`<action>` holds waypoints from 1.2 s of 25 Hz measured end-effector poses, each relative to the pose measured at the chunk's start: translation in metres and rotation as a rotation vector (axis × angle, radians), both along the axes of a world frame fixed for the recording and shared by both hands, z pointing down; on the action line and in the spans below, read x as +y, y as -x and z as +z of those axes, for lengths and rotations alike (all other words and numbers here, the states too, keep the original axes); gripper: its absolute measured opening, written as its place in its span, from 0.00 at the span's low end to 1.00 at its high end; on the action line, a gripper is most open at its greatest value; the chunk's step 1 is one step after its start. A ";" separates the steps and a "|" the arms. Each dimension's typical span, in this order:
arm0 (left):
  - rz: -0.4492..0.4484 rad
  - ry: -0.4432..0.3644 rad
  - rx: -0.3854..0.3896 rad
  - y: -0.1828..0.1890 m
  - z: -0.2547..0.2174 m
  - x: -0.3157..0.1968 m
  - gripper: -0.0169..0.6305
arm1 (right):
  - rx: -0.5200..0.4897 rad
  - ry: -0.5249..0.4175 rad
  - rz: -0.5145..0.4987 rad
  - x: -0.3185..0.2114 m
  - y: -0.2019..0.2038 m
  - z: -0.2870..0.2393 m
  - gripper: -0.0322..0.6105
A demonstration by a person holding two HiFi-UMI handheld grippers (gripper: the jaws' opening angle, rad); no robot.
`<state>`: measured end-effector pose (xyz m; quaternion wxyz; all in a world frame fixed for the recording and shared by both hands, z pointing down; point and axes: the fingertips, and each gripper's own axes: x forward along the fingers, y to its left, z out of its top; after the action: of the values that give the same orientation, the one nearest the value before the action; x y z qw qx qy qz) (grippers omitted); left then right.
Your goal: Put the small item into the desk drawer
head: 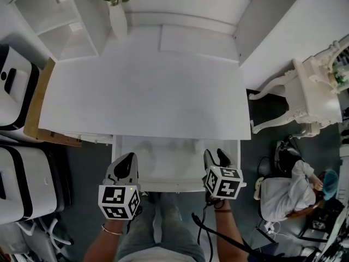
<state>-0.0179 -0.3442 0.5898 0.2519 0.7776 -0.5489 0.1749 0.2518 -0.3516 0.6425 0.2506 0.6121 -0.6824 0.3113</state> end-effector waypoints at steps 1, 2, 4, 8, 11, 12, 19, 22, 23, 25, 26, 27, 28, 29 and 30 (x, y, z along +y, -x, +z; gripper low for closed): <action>0.004 -0.011 0.003 0.001 -0.005 0.000 0.03 | -0.001 -0.030 0.011 0.001 0.000 -0.013 0.33; 0.008 -0.023 0.006 0.001 -0.011 0.000 0.03 | 0.000 -0.063 0.019 0.002 0.001 -0.026 0.32; 0.019 -0.048 0.017 0.000 -0.023 0.001 0.03 | 0.009 -0.128 0.033 0.007 0.002 -0.054 0.29; 0.055 -0.110 0.045 -0.011 -0.057 -0.001 0.03 | 0.035 -0.249 0.061 0.018 0.004 -0.111 0.18; 0.084 -0.170 0.065 -0.021 -0.086 -0.008 0.03 | 0.045 -0.320 0.090 0.024 0.004 -0.148 0.11; 0.092 -0.191 0.072 -0.023 -0.097 -0.010 0.03 | 0.051 -0.341 0.100 0.027 0.003 -0.159 0.09; 0.141 -0.348 0.138 -0.038 -0.179 -0.028 0.03 | 0.086 -0.516 0.161 0.045 -0.005 -0.245 0.06; 0.162 -0.416 0.144 -0.045 -0.208 -0.033 0.03 | 0.115 -0.591 0.185 0.054 -0.011 -0.276 0.06; 0.169 -0.436 0.143 -0.047 -0.216 -0.034 0.03 | 0.127 -0.611 0.194 0.058 -0.014 -0.284 0.06; 0.177 -0.466 0.138 -0.050 -0.228 -0.036 0.03 | 0.147 -0.639 0.217 0.066 -0.022 -0.294 0.06; 0.179 -0.475 0.136 -0.051 -0.231 -0.037 0.03 | 0.152 -0.645 0.231 0.070 -0.027 -0.296 0.06; 0.179 -0.480 0.134 -0.051 -0.233 -0.038 0.03 | 0.156 -0.643 0.246 0.073 -0.032 -0.296 0.06; 0.179 -0.479 0.132 -0.051 -0.233 -0.038 0.03 | 0.159 -0.637 0.262 0.078 -0.036 -0.294 0.06; 0.178 -0.475 0.131 -0.051 -0.232 -0.039 0.03 | 0.161 -0.627 0.277 0.082 -0.041 -0.291 0.06; 0.177 -0.468 0.130 -0.051 -0.230 -0.039 0.03 | 0.162 -0.618 0.291 0.086 -0.044 -0.288 0.06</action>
<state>0.0329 -0.3830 0.3596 0.0834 0.8694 -0.4869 0.0139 0.2962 -0.2660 0.3549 0.0600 0.7726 -0.6278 0.0729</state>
